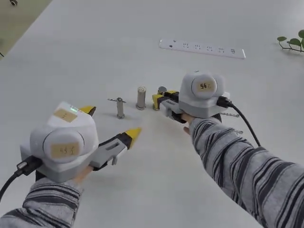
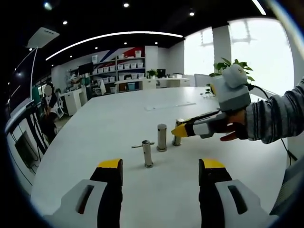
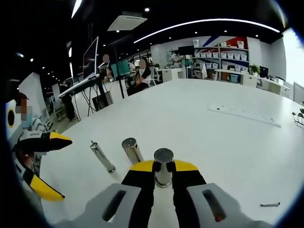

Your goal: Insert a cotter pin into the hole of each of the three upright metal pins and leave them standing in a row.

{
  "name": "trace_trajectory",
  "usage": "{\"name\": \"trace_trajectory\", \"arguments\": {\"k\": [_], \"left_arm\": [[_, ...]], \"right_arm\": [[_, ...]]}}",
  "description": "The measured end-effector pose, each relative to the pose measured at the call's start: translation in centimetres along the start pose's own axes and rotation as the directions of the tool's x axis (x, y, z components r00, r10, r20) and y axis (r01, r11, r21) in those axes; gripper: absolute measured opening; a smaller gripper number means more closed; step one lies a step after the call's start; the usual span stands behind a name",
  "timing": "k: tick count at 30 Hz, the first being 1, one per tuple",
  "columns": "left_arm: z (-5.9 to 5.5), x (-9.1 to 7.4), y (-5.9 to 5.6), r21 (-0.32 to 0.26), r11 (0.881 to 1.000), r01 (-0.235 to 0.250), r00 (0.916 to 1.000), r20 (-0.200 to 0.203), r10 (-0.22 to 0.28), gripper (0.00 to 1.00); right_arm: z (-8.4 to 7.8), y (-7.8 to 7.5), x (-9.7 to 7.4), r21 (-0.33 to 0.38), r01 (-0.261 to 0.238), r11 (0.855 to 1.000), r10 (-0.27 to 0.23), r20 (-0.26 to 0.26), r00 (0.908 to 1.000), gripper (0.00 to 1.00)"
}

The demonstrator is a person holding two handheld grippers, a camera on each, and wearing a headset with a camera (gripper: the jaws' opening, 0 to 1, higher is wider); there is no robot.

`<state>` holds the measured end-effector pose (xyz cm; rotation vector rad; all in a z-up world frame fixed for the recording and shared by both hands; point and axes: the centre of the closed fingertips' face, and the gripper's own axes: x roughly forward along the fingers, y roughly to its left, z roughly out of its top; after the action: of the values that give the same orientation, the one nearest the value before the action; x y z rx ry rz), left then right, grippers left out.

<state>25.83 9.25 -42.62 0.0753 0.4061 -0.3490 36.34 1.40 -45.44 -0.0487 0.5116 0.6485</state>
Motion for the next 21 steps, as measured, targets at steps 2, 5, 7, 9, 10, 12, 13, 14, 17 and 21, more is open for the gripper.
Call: {"name": "trace_trajectory", "arguments": {"k": [2,5,7,9,10,12,13,14,17,21], "left_arm": [[-0.1,-0.1,-0.2,-0.001,1.0,0.004,1.0,-0.002,-0.004,0.62],[0.0,-0.5,-0.7,-0.004,1.0,0.015,0.9999,0.003,-0.015,0.62],[0.0,-0.7,-1.0,-0.002,1.0,0.022,0.9998,0.002,-0.022,0.62],[0.0,-0.9,-1.3,-0.003,1.0,0.027,0.9996,0.006,-0.027,0.62],[0.1,-1.0,-1.5,-0.003,1.0,0.031,0.9995,0.007,-0.031,0.62],[0.1,-1.2,-1.8,0.001,0.999,0.039,0.9992,0.01,-0.039,0.62],[0.2,-1.3,-2.0,0.006,0.999,0.044,0.999,0.01,-0.044,0.62],[0.2,-1.3,-2.0,0.007,0.999,0.046,0.9989,0.011,-0.046,0.62],[0.4,-1.6,-2.6,0.02,0.998,0.059,0.9981,0.014,-0.06,0.62],[0.8,-2.1,-3.2,0.036,0.997,0.072,0.9971,0.023,-0.073,0.62]], "right_arm": [[-0.1,-0.3,-0.3,-0.017,0.036,0.999,-0.036,-0.005,0.9993,0.08],[0.0,-0.4,-1.1,-0.018,0.073,0.997,-0.073,0.005,0.9973,0.08],[0.0,-0.5,-1.7,-0.009,0.096,0.995,-0.096,0.008,0.9954,0.08],[-0.1,-0.5,-2.2,-0.031,0.115,0.993,-0.115,0.005,0.9934,0.08],[-0.2,-0.6,-2.5,-0.046,0.127,0.991,-0.127,0.002,0.992,0.08],[-0.4,-0.5,-3.0,-0.052,0.135,0.989,-0.135,0.001,0.9908,0.08],[-0.4,-0.6,-3.5,-0.09,0.15,0.985,-0.151,0.002,0.9886,0.08],[-0.5,-0.6,-3.6,-0.099,0.154,0.983,-0.155,0.003,0.988,0.08],[-0.5,-0.2,-4.6,-0.084,0.161,0.983,-0.16,0.013,0.987,0.08],[-0.8,0.1,-5.8,-0.061,0.185,0.981,-0.184,0.018,0.9827,0.08]]}}
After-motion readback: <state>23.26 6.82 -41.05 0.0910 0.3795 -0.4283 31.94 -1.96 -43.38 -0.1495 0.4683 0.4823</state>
